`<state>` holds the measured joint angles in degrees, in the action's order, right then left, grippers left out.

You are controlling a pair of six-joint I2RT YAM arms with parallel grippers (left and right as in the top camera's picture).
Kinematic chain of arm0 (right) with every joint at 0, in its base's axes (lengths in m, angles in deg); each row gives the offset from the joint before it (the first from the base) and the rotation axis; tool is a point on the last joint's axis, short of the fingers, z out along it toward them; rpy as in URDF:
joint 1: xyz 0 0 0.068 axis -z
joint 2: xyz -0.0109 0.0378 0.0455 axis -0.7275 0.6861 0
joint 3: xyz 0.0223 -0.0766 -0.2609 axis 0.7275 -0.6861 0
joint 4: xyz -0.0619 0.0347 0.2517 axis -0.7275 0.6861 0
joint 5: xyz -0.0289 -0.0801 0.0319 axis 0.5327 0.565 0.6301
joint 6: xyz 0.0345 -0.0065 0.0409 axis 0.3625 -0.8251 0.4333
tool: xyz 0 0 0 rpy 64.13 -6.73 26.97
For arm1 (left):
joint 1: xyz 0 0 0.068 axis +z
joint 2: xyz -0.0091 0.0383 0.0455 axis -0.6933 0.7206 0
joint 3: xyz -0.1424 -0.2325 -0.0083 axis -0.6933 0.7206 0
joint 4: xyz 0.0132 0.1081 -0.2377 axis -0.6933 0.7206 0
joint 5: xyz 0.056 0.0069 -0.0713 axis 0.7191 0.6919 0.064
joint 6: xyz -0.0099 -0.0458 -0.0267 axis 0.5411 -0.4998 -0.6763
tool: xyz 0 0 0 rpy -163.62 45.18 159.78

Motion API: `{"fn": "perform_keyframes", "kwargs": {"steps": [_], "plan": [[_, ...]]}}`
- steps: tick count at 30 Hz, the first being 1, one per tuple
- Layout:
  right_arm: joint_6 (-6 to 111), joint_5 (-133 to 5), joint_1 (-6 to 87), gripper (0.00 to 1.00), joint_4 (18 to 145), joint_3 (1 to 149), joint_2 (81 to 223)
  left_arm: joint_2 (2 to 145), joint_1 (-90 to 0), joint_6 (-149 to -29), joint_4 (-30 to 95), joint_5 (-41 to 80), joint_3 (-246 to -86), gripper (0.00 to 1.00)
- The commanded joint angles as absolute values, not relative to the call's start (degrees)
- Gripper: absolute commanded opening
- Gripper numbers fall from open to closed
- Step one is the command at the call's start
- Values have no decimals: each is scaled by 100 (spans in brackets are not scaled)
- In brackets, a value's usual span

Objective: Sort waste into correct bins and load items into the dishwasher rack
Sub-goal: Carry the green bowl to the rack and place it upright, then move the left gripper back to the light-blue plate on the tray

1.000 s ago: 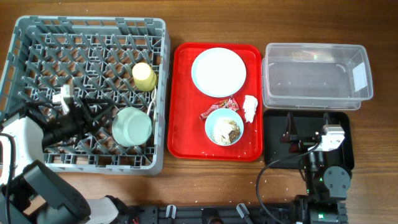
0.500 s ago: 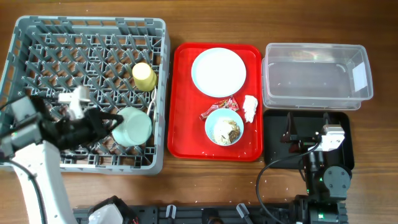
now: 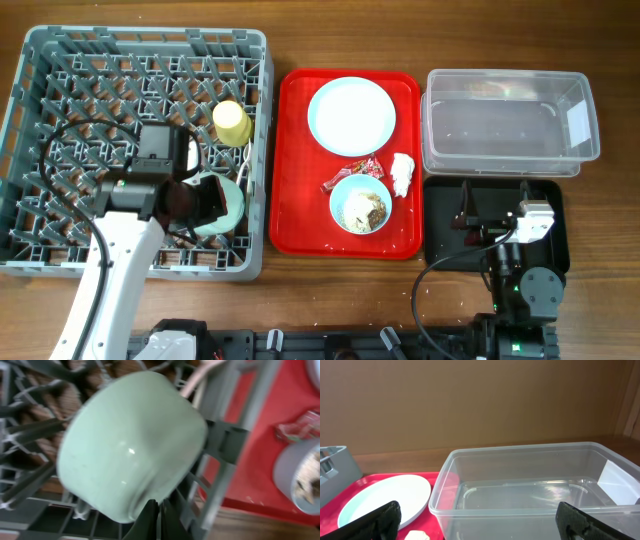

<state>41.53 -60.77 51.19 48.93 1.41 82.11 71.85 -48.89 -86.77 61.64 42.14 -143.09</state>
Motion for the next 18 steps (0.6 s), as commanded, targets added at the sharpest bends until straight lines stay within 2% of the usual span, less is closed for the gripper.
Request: {"fn": "perform_keyframes", "kwargs": {"steps": [1, 15, 18], "plan": [[4153, -6057, 5141, 100, 4876, 134, 8184, 7353, -4946, -9247, 6122, 5152, -14392, 9], [4153, -6057, 5141, 100, 4876, 134, 8184, 7751, -4946, -9254, 5493, 5296, -14394, 14], [4153, -6057, 5141, 100, 4876, 134, 8184, 7757, -4946, -9254, 5399, 5666, -14392, 25]]}}
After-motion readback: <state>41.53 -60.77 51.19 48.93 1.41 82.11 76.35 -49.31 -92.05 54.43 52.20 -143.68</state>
